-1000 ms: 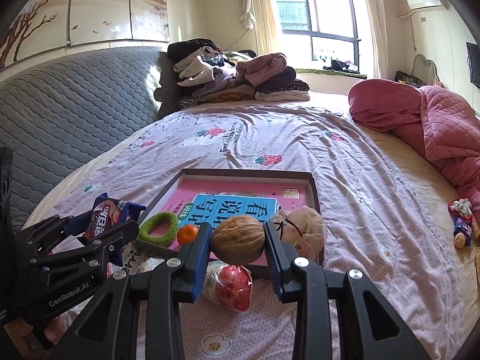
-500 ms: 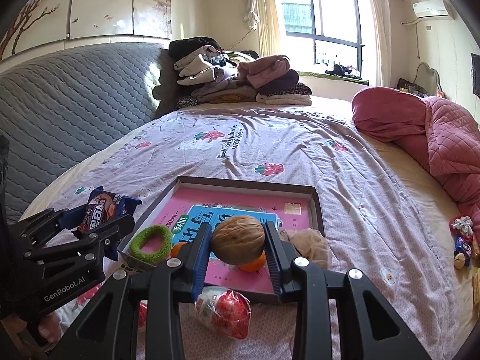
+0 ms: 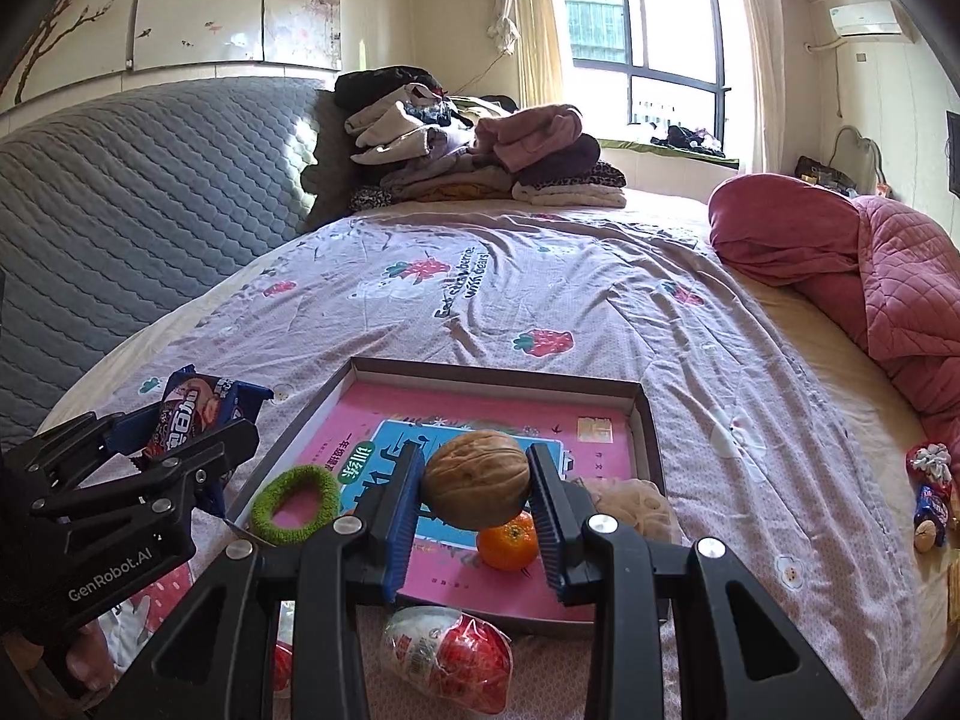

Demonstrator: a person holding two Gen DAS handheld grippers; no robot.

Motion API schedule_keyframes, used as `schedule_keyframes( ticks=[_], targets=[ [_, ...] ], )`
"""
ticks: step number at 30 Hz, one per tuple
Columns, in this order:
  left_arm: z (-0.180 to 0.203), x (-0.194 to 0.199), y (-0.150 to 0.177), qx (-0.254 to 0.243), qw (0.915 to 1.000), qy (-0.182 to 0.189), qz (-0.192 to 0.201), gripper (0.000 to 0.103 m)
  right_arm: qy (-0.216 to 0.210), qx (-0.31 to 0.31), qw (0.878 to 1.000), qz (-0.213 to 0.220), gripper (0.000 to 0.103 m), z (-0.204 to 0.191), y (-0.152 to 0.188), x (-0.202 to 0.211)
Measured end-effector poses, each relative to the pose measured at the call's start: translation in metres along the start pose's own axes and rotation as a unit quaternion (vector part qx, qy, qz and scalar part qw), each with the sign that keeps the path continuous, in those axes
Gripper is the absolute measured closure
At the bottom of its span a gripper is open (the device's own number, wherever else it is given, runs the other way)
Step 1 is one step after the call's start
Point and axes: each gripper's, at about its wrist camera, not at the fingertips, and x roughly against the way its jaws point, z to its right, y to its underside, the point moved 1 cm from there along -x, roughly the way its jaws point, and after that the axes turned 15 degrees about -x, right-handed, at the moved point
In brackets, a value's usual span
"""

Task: Organize objects
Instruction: 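Lower the walnut into the grey box with the right tool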

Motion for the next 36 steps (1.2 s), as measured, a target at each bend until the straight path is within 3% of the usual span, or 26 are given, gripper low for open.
schedule_keyframes(
  ticks=[12, 18, 36],
  targets=[
    [-0.004, -0.015, 0.000, -0.002, 0.9999, -0.001, -0.014, 0.048, 0.010, -0.003, 1.000, -0.009, 0.068, 0.005, -0.001, -0.016],
    [-0.015, -0.034, 0.004, 0.016, 0.9989, 0.016, -0.041, 0.048, 0.021, -0.006, 1.000, -0.019, 0.068, 0.015, 0.001, -0.027],
    [-0.017, -0.072, 0.017, 0.009, 0.9964, 0.010, -0.084, 0.048, 0.049, -0.023, 0.997, -0.051, 0.068, 0.050, 0.019, -0.055]
  ],
)
